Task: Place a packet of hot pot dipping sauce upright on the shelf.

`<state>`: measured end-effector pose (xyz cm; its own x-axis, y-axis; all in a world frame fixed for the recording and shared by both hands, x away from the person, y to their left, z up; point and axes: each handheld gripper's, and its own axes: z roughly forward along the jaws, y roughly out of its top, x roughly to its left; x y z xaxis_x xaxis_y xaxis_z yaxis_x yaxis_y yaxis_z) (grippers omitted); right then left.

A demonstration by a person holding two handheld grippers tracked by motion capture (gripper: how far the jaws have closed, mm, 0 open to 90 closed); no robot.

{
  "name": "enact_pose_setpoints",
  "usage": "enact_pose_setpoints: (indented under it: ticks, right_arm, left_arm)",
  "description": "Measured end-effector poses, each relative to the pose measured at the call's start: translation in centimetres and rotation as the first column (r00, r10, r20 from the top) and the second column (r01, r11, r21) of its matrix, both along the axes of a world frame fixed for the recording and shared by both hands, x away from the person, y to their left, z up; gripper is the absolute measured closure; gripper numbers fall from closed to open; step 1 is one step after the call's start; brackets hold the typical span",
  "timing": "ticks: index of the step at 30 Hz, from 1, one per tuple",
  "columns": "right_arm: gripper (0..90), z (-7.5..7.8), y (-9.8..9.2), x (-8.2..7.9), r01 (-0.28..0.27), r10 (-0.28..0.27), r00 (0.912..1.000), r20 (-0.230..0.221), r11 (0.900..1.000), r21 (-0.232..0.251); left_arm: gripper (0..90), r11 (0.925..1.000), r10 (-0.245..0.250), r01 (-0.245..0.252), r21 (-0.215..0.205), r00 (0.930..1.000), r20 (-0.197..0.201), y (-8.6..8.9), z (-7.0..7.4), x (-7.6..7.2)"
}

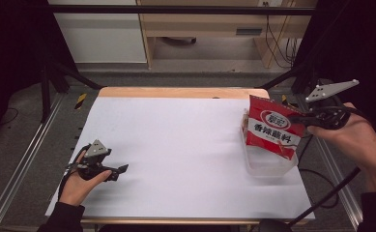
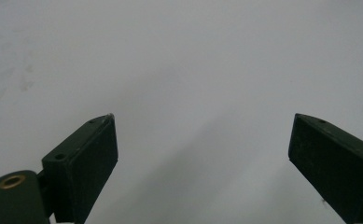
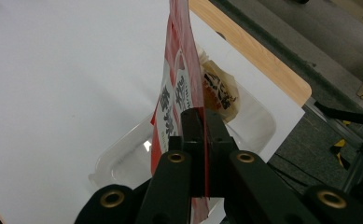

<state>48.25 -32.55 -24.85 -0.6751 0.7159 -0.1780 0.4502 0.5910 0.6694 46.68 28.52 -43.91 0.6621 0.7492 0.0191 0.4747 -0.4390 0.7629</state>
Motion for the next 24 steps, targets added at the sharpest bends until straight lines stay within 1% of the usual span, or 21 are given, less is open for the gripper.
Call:
enact_pose_setpoints:
  ticks: [6,9,11,15,19,21,24]
  right_arm:
    - [90.0,-1.6,0.0,-0.3,0.004,-0.003,1.0,-0.007,1.0,0.022]
    - [90.0,-2.1,-0.1,-0.4,0.002,-0.002,0.9999,-0.013,1.0,0.019]
    - [90.0,-2.5,-0.1,-0.5,0.004,-0.004,0.9999,-0.014,1.0,0.031]
    - [90.0,-3.5,-0.1,-0.8,0.004,-0.003,0.9999,-0.016,0.999,0.055]
    - [90.0,-4.0,-0.1,-1.0,0.005,-0.004,0.9998,-0.021,0.998,0.061]
    - [90.0,-4.1,-0.2,-1.1,0.006,-0.005,0.9998,-0.02,0.998,0.07]
    - [90.0,-4.1,-0.4,-1.1,0.011,-0.009,0.9996,-0.025,0.998,0.068]
  left_arm:
    - [8.3,1.0,0.0,0.0,0.001,1.0,-0.003,-0.1,-0.1,0.0]
    - [8.2,1.0,-0.004,0.004,0.008,1.0,-0.005,-0.2,-0.1,0.0]
    - [8.3,0.9998,-0.003,0.003,0.019,1.0,-0.004,-0.2,-0.2,0.0]
    - [8.3,0.9999,0.003,-0.003,0.014,1.0,-0.009,0.0,-0.3,0.1]
    - [8.3,0.9999,0.004,-0.003,0.014,1.0,-0.009,0.1,-0.3,0.1]
    - [8.2,0.9999,0.003,-0.003,0.013,1.0,-0.009,0.0,-0.3,0.1]
    - [8.2,0.9999,0.004,-0.004,0.015,0.9999,-0.01,0.0,-0.3,0.1]
